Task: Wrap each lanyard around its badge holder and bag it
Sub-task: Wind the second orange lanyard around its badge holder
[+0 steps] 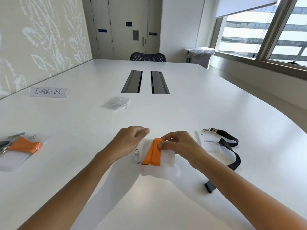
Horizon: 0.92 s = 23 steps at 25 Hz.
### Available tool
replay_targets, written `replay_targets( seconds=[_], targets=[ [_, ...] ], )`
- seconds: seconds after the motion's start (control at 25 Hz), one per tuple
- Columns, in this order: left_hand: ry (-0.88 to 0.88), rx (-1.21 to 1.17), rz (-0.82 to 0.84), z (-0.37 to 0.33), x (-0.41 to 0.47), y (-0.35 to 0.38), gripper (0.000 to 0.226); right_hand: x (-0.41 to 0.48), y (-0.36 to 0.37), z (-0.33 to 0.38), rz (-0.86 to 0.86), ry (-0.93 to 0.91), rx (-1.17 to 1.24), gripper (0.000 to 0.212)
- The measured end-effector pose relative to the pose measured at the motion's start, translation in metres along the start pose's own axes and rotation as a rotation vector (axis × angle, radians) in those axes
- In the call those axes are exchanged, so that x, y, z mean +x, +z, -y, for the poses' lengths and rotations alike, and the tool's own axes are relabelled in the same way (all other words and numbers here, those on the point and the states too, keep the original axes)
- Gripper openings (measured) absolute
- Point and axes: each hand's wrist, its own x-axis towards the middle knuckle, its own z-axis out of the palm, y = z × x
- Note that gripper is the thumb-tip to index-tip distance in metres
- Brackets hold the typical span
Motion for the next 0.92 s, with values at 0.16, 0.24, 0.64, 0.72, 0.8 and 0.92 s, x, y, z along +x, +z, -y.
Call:
replay_targets(
  seconds=[0.16, 0.24, 0.64, 0.72, 0.8, 0.92],
  targets=[
    [-0.185, 0.228, -0.069, 0.055, -0.019, -0.027, 0.043, 0.005, 0.021, 0.006, 0.091, 0.078, 0.014, 0.014],
    [-0.289, 0.327, -0.075, 0.081, -0.032, -0.036, 0.046, 0.008, 0.03, 0.01, 0.121, 0.085, -0.007, 0.011],
    [-0.281, 0.533, -0.23, 0.113, -0.066, -0.027, 0.05, 0.016, 0.058, 0.003, 0.055, -0.137, -0.554, 0.012],
    [-0.284, 0.544, -0.238, 0.112, -0.066, -0.027, 0.05, 0.016, 0.06, 0.001, 0.03, -0.188, -0.607, 0.014],
    [-0.282, 0.557, -0.243, 0.113, -0.066, -0.026, 0.05, 0.016, 0.057, -0.001, 0.036, -0.201, -0.609, 0.017],
    [-0.284, 0.561, -0.248, 0.114, -0.066, -0.025, 0.05, 0.02, 0.054, -0.003, 0.057, -0.195, -0.559, 0.019]
  ],
)
